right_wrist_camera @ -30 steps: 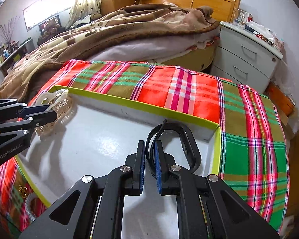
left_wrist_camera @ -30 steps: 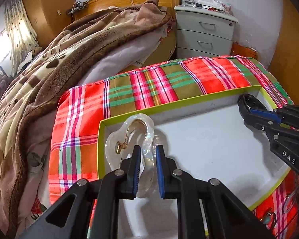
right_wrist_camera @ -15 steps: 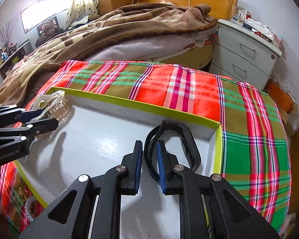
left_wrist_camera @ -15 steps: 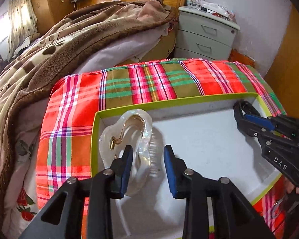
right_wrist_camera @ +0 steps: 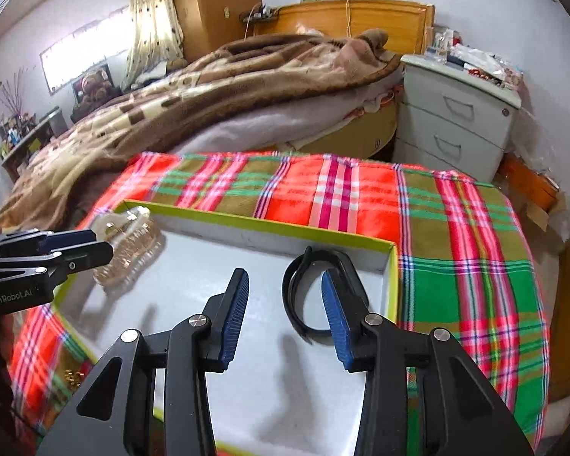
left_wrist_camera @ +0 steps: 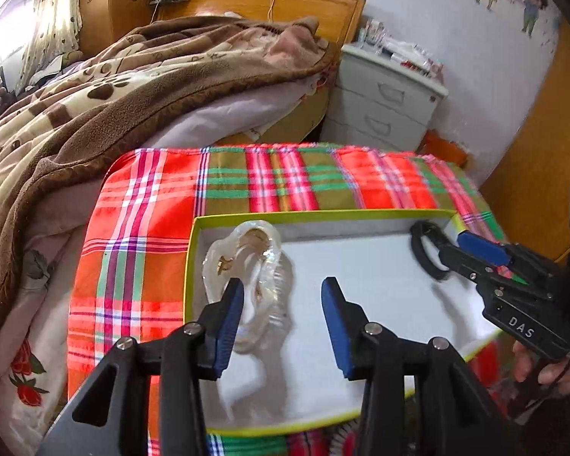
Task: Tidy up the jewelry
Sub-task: 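Open the left gripper to drop the clip while the right releases the band in the box, then move the right gripper to the grey cord bracelet and grasp it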
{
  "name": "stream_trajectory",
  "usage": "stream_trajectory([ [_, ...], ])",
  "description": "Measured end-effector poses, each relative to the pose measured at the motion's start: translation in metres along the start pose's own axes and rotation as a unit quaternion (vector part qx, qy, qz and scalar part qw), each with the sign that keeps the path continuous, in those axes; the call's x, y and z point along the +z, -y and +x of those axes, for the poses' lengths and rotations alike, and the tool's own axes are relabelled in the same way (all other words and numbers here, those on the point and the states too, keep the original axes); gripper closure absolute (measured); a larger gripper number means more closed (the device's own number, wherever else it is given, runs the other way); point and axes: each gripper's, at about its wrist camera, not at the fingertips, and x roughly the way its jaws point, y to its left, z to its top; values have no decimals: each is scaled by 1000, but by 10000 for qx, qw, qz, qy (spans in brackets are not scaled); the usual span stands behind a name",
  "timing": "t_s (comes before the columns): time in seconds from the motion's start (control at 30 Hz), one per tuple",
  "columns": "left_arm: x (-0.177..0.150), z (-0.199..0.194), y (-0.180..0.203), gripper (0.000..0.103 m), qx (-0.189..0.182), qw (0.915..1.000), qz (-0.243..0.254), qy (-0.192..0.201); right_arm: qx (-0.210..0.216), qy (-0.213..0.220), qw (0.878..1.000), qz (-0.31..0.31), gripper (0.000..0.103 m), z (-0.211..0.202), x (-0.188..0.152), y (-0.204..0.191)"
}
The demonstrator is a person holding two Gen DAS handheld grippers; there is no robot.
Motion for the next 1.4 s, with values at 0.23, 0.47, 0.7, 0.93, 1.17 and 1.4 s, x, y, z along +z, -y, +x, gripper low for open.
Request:
stream_trajectory([
  [0.23, -24, -27, -3, 55, -491, 9985, -186, 149, -18, 333, 9993, 151, 62, -44, -22, 2],
  [0.47, -62, -37, -5, 50, -616, 9976, -320, -14, -155, 356, 9988, 286, 62, -72, -59, 13],
  [0.7, -89, -48, -9, 50, -713, 9967, -386, -87, -153, 175, 9990, 382, 62, -82, -95, 22],
  [0.93, -111, -54, -12, 50, -1066, 9923, -568, -259, 250, -130, 9996, 40, 62, -82, -123, 19],
  [1.17, -124, -56, -9, 50, -1227, 9904, -544, -322, 450, -313, 9984, -101, 62, -74, -132, 19],
  [1.4, -130, -56, -8, 50, -1146, 9909, -593, -391, 694, -505, 9961, -216, 62, -65, -132, 17],
])
